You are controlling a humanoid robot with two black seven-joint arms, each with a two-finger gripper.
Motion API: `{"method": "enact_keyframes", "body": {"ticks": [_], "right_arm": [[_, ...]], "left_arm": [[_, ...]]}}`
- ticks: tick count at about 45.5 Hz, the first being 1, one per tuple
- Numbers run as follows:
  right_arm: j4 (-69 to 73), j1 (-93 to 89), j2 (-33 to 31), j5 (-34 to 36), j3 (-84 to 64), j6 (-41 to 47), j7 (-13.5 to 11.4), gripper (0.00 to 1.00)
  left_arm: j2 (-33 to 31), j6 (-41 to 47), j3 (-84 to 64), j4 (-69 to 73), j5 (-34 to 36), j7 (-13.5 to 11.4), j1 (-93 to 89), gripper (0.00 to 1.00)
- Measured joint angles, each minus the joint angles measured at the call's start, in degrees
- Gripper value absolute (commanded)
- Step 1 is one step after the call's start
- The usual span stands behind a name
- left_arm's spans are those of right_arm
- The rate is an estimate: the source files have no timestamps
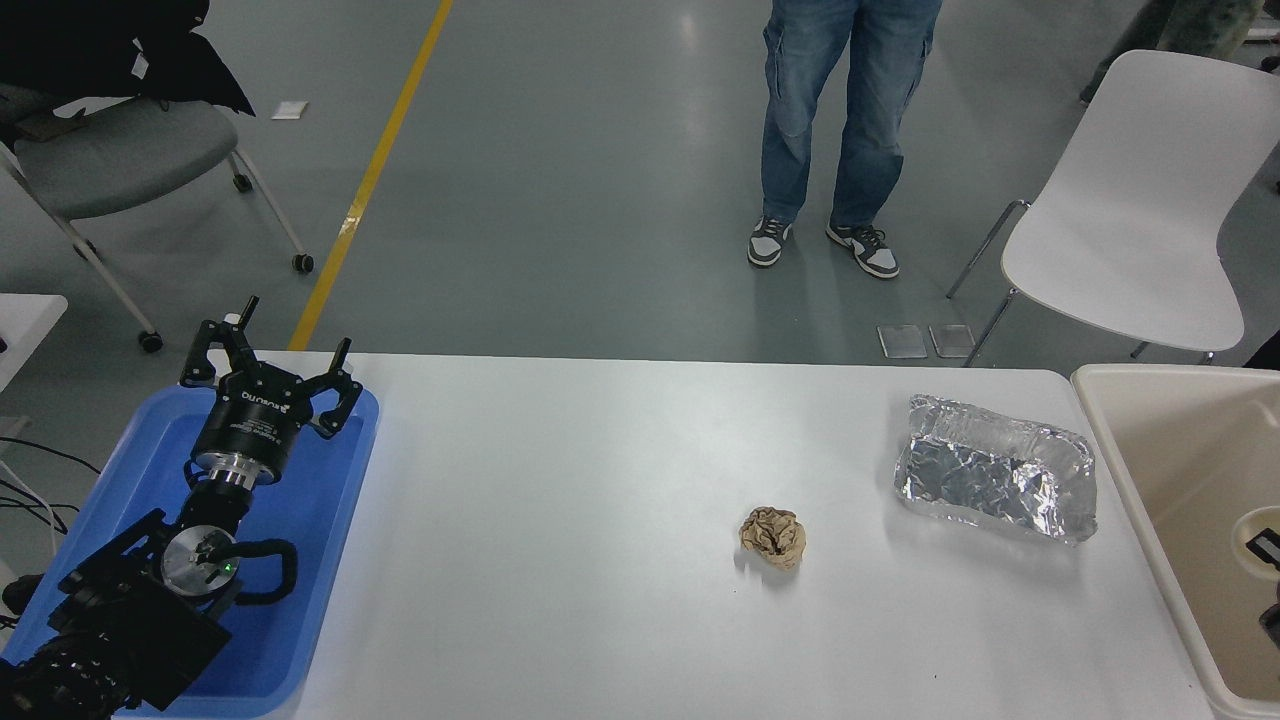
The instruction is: Pick up paper cup place in dustbin
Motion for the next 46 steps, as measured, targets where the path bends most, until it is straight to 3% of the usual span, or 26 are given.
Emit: {"method": "enact_keyframes", "body": {"ticks": [26, 46], "right_arm": [[2.3, 10.7, -0.4, 0.0, -0.3, 0.9, 0.1, 1.0], [21.1, 39.5, -0.8, -0.3, -9.0, 3.7, 0.1, 1.0]], "left_arm": [[0.0, 0.0, 0.0, 0.0, 0.0, 0.0, 0.0, 1.0], [0.0, 0.0, 0.0, 0.0, 0.0, 0.0, 0.0, 1.0]]}}
